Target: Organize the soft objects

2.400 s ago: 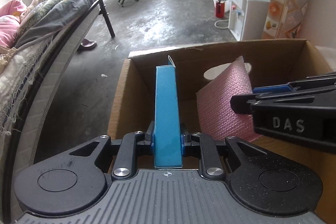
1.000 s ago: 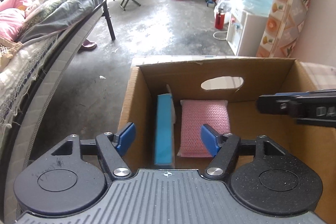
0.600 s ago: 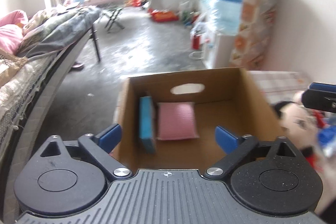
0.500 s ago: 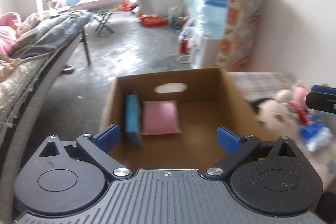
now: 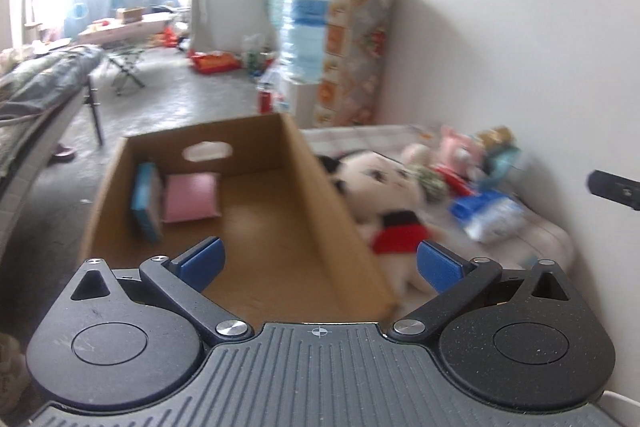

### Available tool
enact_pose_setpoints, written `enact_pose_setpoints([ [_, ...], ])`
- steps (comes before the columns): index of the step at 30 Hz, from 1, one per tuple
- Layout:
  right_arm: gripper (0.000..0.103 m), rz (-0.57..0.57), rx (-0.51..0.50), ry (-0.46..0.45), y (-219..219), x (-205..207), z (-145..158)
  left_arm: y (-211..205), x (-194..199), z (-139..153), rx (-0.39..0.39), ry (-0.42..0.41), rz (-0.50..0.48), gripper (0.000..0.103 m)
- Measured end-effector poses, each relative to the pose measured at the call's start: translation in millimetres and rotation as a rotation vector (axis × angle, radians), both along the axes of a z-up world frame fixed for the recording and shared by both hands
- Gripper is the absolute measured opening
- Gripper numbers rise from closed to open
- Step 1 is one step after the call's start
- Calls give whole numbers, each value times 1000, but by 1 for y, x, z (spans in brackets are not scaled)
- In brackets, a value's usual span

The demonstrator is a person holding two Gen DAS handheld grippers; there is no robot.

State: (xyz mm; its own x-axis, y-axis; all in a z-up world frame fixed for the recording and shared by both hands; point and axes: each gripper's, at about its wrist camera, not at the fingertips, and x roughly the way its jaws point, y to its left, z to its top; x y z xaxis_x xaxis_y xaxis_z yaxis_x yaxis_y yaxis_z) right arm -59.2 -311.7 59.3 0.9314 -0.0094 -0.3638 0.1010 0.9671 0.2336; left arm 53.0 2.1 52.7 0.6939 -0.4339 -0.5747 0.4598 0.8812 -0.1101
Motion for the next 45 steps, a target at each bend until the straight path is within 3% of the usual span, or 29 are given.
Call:
enact_pose_setpoints([
  [4, 103, -74, 48, 11, -22, -26, -23, -25, -21, -4, -24, 11, -104, 103],
  [10, 103, -140, 152, 3, -64, -36, -50, -96, -41, -15, -25, -28, -289, 103],
  [15, 102, -155, 250, -8, -107, -19, -65, -165, -42, -36, 15, -127, -370, 103],
  [19, 97, -159, 327, 21, -142, 11, -78, -214, -23, -56, 39, -135, -403, 103],
  [25, 84, -141, 439, 134, -182, 70, -113, -269, 10, -91, 77, -44, -375, 101],
  [37, 82, -102, 476, 263, -223, 159, -168, -293, 63, -136, 3, 256, -373, 84],
  [40, 77, -36, 589, 326, -222, 164, -185, -293, 69, -142, -3, 291, -369, 85],
  [45, 77, 51, 660, 347, -202, 138, -186, -281, 69, -142, -33, 336, -378, 88],
])
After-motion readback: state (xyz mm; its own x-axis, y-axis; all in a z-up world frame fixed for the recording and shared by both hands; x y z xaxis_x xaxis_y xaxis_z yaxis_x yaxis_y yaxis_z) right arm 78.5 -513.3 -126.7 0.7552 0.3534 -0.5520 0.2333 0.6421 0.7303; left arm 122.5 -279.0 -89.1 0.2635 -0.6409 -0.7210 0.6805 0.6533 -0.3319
